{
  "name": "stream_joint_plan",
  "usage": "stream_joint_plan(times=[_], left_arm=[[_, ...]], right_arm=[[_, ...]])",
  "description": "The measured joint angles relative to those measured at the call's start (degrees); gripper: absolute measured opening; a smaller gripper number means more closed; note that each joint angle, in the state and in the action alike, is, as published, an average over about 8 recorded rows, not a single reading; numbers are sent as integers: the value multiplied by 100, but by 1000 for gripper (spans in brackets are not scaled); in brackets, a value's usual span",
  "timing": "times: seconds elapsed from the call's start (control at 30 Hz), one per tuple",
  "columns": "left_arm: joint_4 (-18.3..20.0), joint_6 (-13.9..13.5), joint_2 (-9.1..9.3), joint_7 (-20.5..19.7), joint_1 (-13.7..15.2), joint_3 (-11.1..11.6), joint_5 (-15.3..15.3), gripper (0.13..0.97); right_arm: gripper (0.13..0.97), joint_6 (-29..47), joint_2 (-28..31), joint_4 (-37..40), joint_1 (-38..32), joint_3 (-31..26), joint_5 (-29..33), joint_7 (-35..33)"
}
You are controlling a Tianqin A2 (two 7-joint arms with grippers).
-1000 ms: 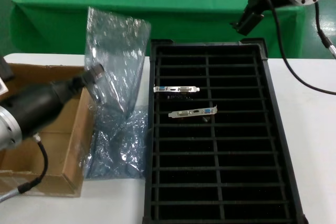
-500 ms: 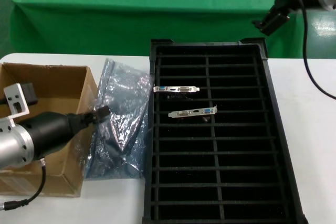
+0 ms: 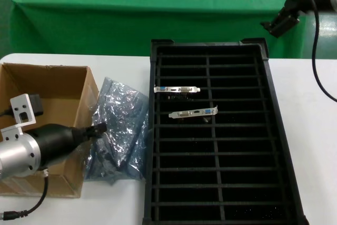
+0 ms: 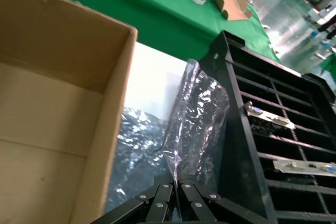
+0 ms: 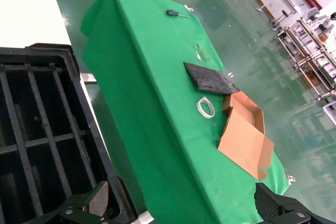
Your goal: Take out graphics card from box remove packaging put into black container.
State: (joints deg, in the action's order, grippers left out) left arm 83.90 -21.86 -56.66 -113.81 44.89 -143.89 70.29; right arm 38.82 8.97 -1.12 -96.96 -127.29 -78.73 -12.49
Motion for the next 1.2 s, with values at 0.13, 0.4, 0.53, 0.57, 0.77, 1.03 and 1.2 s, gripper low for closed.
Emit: stream_joint_plan(times=[0.13,0.4,0.53,0.57,0.77,1.03,1.2], left_arm=[[158,-428,297,-349,-548,977,-999,146],[422,-1205,1102,-485,-1453,2750,-2578,189],[537,-1562,1546,-185,-1778,3498,-2956,244],[567,-1641,1649,-85,-1840,3662,-3007,258],[762,-1944,2147,580,-2087,4412,-3018,300],[1187,-1677,2555,1766,-2256,5100,-2122,463],[1547,-1203,2741,2653,-2338,5462,-1248,567]], right_arm=[[966,31,20,2,-5,87,71,-20],[966,107,24,-2,-18,169,238,14],[966,153,25,-10,-16,204,318,29],[966,164,27,-12,-13,216,335,31],[966,206,52,-23,14,302,397,24],[966,240,97,-42,81,461,398,-32],[966,260,144,-62,138,587,360,-90]])
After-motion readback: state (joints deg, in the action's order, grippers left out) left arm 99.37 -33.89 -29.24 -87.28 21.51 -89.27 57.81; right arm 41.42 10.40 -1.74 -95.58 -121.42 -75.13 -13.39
